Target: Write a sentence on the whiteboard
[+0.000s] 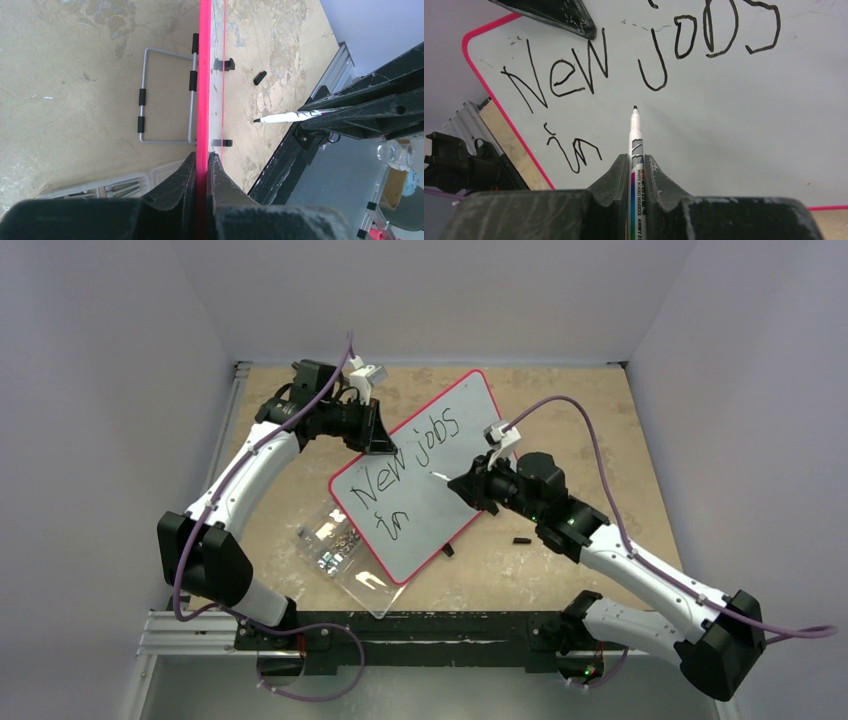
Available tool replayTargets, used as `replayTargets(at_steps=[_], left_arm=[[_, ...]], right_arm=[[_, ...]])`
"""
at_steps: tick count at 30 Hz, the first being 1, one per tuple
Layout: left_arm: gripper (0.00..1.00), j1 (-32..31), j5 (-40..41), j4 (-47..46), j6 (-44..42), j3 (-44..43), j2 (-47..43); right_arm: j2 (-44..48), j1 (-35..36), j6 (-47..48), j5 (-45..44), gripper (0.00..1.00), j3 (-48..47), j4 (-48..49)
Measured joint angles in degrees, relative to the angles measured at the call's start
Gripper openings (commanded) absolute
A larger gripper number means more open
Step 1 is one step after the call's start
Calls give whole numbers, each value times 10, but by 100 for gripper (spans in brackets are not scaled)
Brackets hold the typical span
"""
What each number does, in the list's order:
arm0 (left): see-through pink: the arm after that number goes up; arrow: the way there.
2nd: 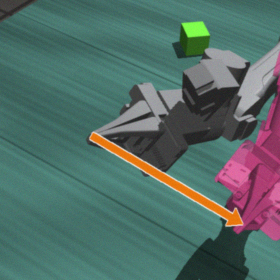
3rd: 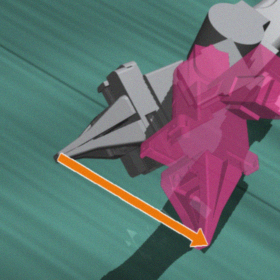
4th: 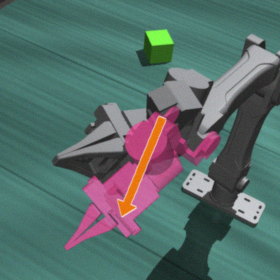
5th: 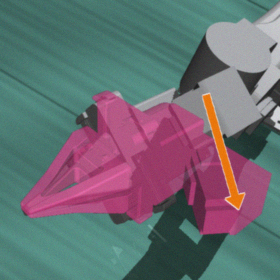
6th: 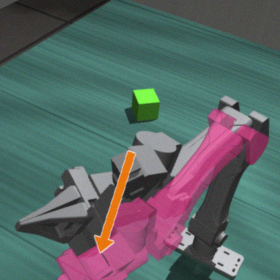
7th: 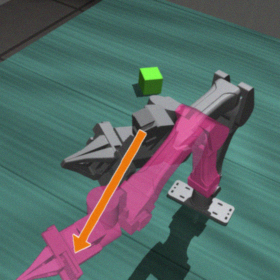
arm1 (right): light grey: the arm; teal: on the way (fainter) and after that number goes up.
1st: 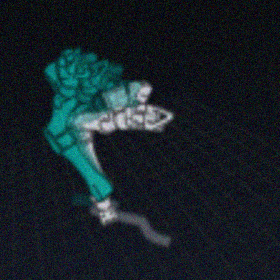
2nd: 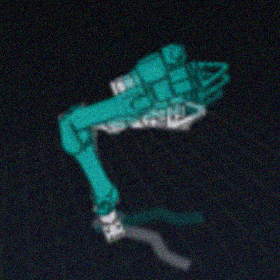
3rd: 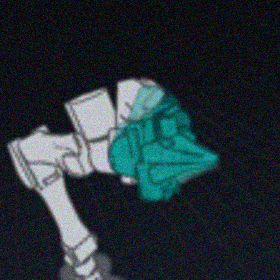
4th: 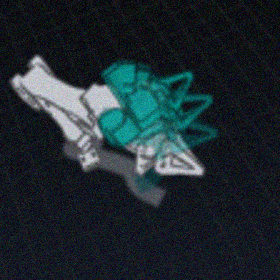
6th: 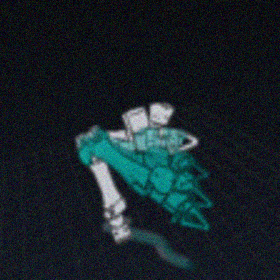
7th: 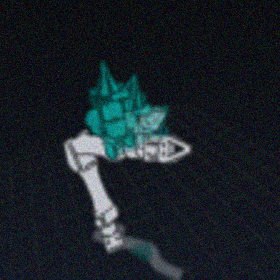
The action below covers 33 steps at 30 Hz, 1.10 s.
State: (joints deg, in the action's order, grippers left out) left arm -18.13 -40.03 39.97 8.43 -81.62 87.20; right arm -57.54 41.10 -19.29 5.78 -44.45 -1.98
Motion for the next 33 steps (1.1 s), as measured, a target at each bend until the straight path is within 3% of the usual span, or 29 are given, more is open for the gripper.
replayTargets(at_steps=[33], left_arm=[[0,0,0,0,0,0,0]], right_arm=[[-6,-9,-5,45,0,56,78]])
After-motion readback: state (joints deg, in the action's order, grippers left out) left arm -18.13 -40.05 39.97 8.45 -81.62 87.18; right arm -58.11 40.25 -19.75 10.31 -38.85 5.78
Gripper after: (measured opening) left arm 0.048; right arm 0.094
